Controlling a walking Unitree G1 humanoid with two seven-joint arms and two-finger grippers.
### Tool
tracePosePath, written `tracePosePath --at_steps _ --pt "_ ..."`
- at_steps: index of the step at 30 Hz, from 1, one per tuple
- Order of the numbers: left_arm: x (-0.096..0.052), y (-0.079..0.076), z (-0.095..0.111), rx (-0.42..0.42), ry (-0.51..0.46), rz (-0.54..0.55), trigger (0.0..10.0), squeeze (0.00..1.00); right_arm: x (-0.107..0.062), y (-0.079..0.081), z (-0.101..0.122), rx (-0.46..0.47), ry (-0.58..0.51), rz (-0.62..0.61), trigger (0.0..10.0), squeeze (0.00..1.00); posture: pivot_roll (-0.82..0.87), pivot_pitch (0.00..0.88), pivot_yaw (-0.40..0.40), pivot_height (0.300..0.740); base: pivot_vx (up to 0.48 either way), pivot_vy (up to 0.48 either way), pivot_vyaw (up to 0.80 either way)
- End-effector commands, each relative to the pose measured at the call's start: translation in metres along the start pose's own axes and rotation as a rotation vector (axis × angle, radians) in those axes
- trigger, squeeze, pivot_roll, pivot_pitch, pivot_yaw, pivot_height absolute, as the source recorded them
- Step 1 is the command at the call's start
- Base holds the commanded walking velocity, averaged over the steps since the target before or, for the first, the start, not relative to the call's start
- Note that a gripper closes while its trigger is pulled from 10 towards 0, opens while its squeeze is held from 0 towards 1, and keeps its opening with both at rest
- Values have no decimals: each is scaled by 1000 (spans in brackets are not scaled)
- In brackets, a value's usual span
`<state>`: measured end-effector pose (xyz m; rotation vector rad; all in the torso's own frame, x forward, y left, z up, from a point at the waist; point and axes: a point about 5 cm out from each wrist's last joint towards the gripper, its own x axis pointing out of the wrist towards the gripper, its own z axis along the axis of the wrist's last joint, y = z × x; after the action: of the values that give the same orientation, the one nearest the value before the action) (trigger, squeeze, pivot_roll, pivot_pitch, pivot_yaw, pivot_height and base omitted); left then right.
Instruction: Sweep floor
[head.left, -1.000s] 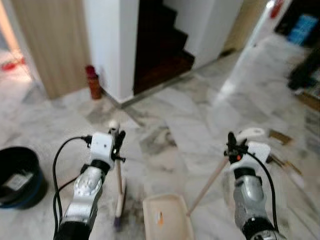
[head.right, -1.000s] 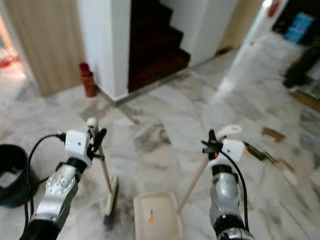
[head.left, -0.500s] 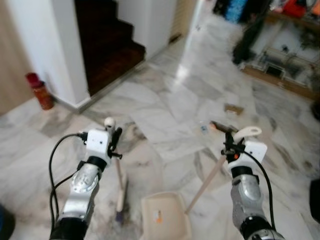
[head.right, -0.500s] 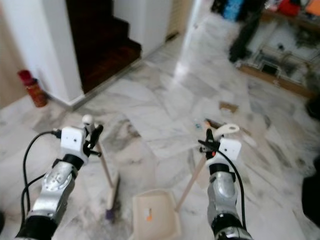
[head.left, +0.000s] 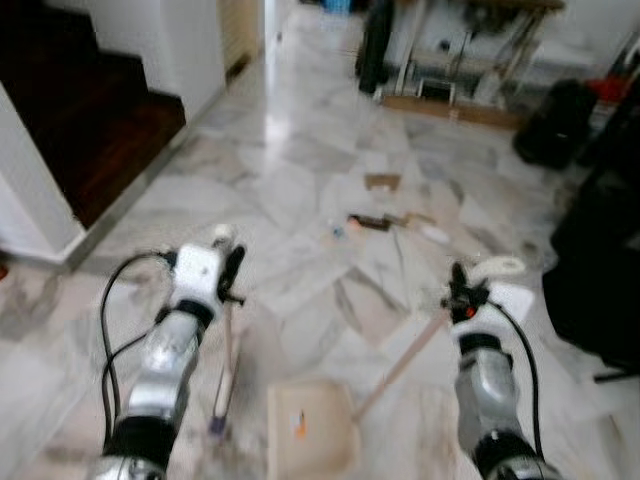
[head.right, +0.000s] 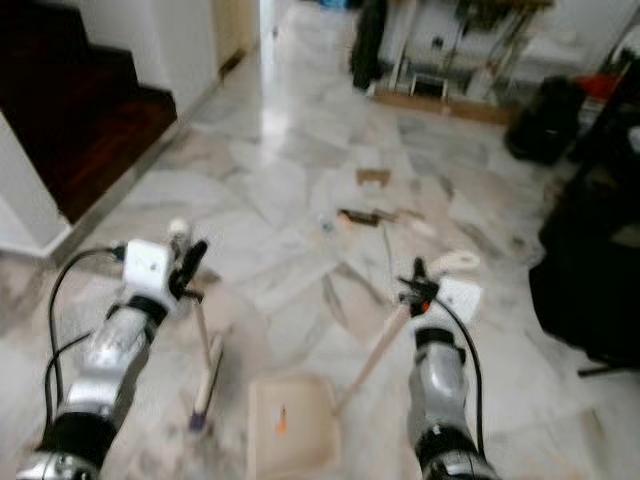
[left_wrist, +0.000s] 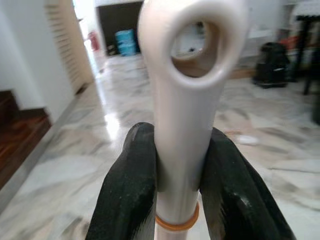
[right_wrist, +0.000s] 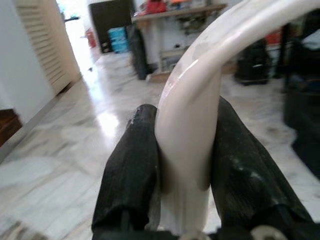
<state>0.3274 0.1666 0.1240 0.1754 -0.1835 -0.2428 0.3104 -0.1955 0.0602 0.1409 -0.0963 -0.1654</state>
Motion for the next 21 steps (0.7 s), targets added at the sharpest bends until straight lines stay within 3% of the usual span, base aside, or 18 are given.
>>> tracePosePath --at_steps 1,6,12,21 --pt "5 5 6 14 -22 -1 10000 0 1 4 3 4 -26 -2 10000 0 235 0 -6 740 0 0 0" --pt "16 8 7 -14 -10 3 10000 0 -4 16 -5 78 -2 -59 10000 0 200 0 8 740 0 0 0" --pt "16 16 1 -87 2 82 10000 0 -4 18 -5 89 3 -70 10000 0 185 5 -14 740 0 0 0" --pt "17 26 0 -93 2 112 10000 0 -2 15 -3 93 -5 -88 10000 0 193 7 -21 740 0 0 0"
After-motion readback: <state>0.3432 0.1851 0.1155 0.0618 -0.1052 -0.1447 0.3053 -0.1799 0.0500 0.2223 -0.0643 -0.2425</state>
